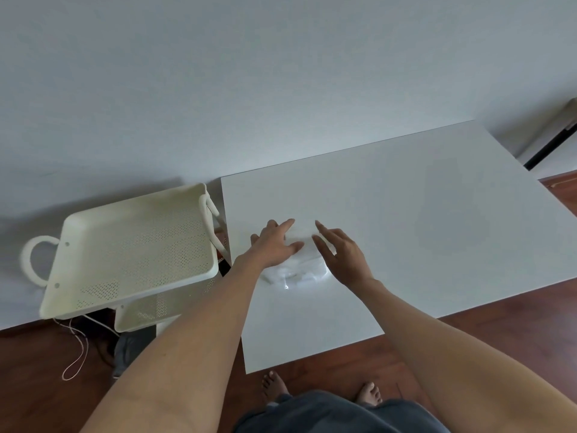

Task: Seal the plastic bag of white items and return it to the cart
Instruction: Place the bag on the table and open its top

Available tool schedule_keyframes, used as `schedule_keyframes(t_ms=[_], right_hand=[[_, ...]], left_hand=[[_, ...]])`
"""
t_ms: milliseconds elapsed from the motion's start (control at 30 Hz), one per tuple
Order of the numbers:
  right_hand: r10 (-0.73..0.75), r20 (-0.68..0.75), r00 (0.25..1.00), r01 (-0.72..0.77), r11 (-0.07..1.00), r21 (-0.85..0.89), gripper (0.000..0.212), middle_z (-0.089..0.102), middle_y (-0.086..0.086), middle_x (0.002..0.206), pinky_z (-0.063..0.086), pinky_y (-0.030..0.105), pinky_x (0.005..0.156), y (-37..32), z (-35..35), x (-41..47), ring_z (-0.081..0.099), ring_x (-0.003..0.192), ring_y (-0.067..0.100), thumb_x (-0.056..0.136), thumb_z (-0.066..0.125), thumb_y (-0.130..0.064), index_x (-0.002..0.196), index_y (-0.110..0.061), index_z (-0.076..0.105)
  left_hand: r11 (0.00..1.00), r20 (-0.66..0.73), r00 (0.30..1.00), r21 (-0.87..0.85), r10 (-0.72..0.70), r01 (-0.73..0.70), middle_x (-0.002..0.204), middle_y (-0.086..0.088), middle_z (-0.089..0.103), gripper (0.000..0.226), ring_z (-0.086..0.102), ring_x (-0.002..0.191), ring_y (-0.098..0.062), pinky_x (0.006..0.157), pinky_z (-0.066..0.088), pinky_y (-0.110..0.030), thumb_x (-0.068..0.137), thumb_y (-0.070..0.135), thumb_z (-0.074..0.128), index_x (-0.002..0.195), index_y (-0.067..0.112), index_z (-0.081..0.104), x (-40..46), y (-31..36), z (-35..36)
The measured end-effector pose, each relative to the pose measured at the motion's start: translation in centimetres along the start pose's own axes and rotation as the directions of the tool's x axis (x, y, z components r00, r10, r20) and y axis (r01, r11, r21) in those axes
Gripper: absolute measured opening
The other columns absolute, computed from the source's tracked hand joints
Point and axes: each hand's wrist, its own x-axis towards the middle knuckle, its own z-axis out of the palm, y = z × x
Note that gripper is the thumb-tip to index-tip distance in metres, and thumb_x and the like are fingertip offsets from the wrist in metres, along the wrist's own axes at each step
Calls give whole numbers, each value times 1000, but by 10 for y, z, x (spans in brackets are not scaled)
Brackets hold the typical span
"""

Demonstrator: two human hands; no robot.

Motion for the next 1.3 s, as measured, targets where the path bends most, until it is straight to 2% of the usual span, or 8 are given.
schedule_keyframes(t_ms=[100, 333, 533, 633, 767, 933, 1100, 1300], right_hand=[[27, 105, 994, -32, 999, 43, 50, 67, -1, 118, 53, 38, 94, -2, -5, 10, 65, 107, 23, 101, 56, -44, 149, -29, 51], [123, 326, 937, -212, 944, 254, 52, 62, 0, 142, 42, 33, 112, -7, -15, 27, 55, 133, 17, 96, 69, -31, 145, -19, 57], [139, 486, 863, -391, 793, 467, 37, 77, 1, 115, 53, 31, 97, -15, -31, 36, 70, 110, 15, 85, 81, -32, 118, -18, 75], [144, 523, 840, -425, 774, 469, 36, 77, -3, 113, 51, 27, 93, -17, -36, 39, 69, 110, 11, 82, 82, -41, 111, -19, 77], [133, 573, 809, -474, 724, 501, 28, 77, 3, 114, 48, 29, 90, -14, -40, 45, 69, 106, 17, 86, 80, -28, 110, -14, 77], [143, 461, 876, -382, 789, 481, 24, 80, -2, 99, 48, 20, 74, -14, -43, 46, 69, 92, 12, 80, 86, -21, 102, -14, 80], [131, 368, 921, -315, 807, 500, 28, 64, 1, 71, 42, 14, 59, -16, -45, 47, 58, 63, 5, 80, 87, -29, 96, -8, 79], [136, 578, 804, -437, 795, 421, 32, 78, 3, 104, 46, 27, 83, -10, -57, 50, 66, 90, 12, 86, 79, -39, 111, -19, 78]], left_hand=[[997, -56, 997, -32, 62, -63, 113, 3, 40, 68, 44, 107, -14, 92, 22, -32, 93, 51, 62, 153, 35, 34, -3, 2, -3], [977, -188, 975, -155, 116, -146, 107, 7, 51, 67, 57, 107, -5, 87, 16, -29, 84, 40, 77, 145, 34, 49, -9, 9, -13], [978, -227, 969, -158, 99, -136, 95, 5, 52, 36, 53, 88, -8, 89, 22, -33, 95, 38, 66, 128, 25, 67, -11, 12, -22], [979, -223, 968, -143, 114, -148, 96, 5, 54, 28, 54, 89, -9, 91, 26, -34, 94, 34, 69, 120, 25, 72, -12, 11, -24], [970, -227, 968, -190, 107, -152, 95, 2, 56, 17, 57, 84, -11, 94, 40, -34, 91, 29, 74, 104, 19, 78, -12, 10, -23], [941, -245, 964, -287, 107, -177, 87, 6, 53, 12, 54, 77, -7, 69, 38, -11, 90, 24, 76, 96, 14, 77, -14, 10, -22], [931, -289, 954, -320, 79, -174, 88, 5, 58, 7, 56, 75, -4, 66, 39, -12, 89, 23, 76, 84, 19, 72, -11, 10, -22], [955, -364, 929, -245, 69, -167, 89, 4, 58, 17, 54, 75, -4, 67, 37, -18, 91, 19, 69, 76, 17, 61, -9, 5, -30]])
